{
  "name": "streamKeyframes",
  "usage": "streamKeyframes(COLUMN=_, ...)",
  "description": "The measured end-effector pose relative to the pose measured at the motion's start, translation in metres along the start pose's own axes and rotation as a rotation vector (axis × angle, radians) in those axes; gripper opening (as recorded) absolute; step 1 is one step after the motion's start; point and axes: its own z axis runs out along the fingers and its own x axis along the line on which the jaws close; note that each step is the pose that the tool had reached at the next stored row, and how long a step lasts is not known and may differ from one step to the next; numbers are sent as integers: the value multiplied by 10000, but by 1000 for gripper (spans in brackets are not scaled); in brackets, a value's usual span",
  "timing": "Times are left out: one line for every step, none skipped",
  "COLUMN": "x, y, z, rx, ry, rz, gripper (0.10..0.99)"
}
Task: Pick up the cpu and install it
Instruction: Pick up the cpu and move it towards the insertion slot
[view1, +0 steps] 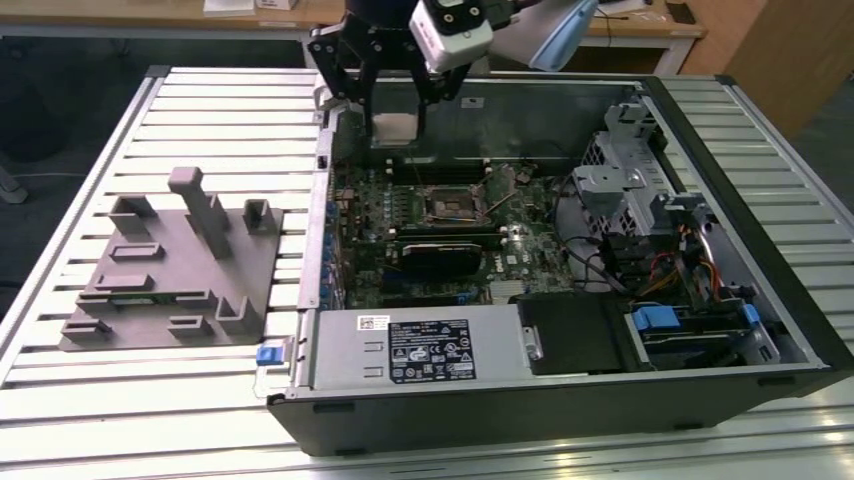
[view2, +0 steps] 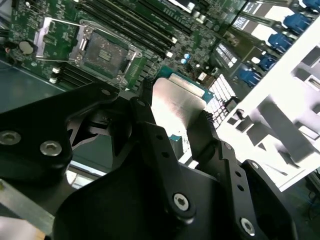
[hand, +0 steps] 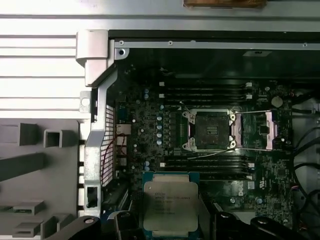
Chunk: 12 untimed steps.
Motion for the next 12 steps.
streamKeyframes(x=-24, y=7, z=2, rx=0, ry=0, rz=1, gripper=529)
streamKeyframes(x=-48, y=14, z=3, rx=0, ry=0, rz=1, gripper=529)
streamKeyframes(x=-73, y=21, z=4, rx=0, ry=0, rz=1, gripper=529)
streamKeyframes(x=-97, y=29, z=6, rx=0, ry=0, rz=0, gripper=529)
streamKeyframes(x=-121, y=37, z=7, rx=0, ry=0, rz=-1, gripper=529)
streamKeyframes(x=-146, y=46, z=9, rx=-1, ry=0, rz=-1, gripper=529)
streamKeyframes(x=-168, y=54, z=11, rx=-1, ry=0, rz=-1, gripper=529)
streamKeyframes(x=-189, y=63, z=12, rx=0, ry=0, rz=-1, gripper=529)
streamKeyframes(x=-208, y=72, z=13, rx=0, ry=0, rz=0, gripper=529)
streamKeyframes(x=-228, y=81, z=15, rx=0, ry=0, rz=1, gripper=529)
streamKeyframes(x=-248, y=90, z=17, rx=-1, ry=0, rz=0, gripper=529)
streamKeyframes(x=-268, y=98, z=18, rx=0, ry=0, rz=0, gripper=529)
